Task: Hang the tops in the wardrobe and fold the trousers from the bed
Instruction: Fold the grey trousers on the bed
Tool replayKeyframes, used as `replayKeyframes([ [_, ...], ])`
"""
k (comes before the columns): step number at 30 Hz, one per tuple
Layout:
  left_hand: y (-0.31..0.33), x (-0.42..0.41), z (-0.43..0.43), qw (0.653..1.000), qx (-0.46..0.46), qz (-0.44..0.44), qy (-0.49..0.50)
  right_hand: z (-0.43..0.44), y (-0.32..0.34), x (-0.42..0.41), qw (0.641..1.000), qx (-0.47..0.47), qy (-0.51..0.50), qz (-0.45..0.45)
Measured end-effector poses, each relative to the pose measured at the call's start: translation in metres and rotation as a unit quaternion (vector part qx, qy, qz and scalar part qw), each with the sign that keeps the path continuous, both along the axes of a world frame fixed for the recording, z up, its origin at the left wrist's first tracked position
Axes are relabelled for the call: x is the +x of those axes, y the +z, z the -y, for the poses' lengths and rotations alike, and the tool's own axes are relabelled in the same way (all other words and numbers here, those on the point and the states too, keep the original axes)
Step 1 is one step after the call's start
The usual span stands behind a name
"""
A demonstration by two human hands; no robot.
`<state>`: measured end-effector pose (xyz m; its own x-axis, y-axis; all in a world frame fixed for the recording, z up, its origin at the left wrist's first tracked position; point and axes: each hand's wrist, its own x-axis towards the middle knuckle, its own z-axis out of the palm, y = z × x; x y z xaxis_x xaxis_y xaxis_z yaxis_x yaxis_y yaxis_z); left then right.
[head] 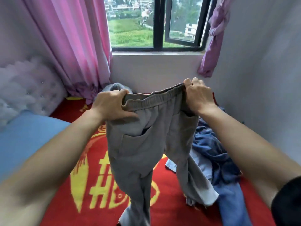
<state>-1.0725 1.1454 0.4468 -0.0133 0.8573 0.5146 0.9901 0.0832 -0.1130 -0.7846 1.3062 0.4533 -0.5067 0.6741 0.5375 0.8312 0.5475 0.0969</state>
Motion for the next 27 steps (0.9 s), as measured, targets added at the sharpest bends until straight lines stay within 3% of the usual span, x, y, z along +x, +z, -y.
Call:
replayKeyframes([
  [5, 0.055, -0.018, 0.002, 0.987, 0.149, 0.011, 0.064, 0.01, 0.065, -0.021, 0.995, 0.101, 0.005, -0.025],
  [8, 0.077, -0.02, -0.001, 0.981, 0.146, 0.074, 0.101, 0.015, 0.087, -0.036, 0.995, 0.091, 0.001, -0.039],
  [12, 0.074, -0.026, -0.001, 0.972, 0.007, 0.193, 0.133, 0.021, 0.074, -0.042, 1.0, 0.015, 0.011, -0.006],
  [18, -0.001, -0.027, 0.008, 0.931, -0.225, 0.199, 0.208, 0.031, 0.001, -0.04, 0.974, -0.187, 0.024, 0.122],
  [24, -0.077, -0.031, 0.016, 0.884, -0.374, 0.167, 0.227, 0.03, -0.055, -0.04, 0.875, -0.435, 0.029, 0.209],
  [27, -0.103, -0.041, 0.016, 0.808, -0.51, 0.231, 0.184, 0.028, -0.084, -0.039, 0.802, -0.544, -0.007, 0.246],
])
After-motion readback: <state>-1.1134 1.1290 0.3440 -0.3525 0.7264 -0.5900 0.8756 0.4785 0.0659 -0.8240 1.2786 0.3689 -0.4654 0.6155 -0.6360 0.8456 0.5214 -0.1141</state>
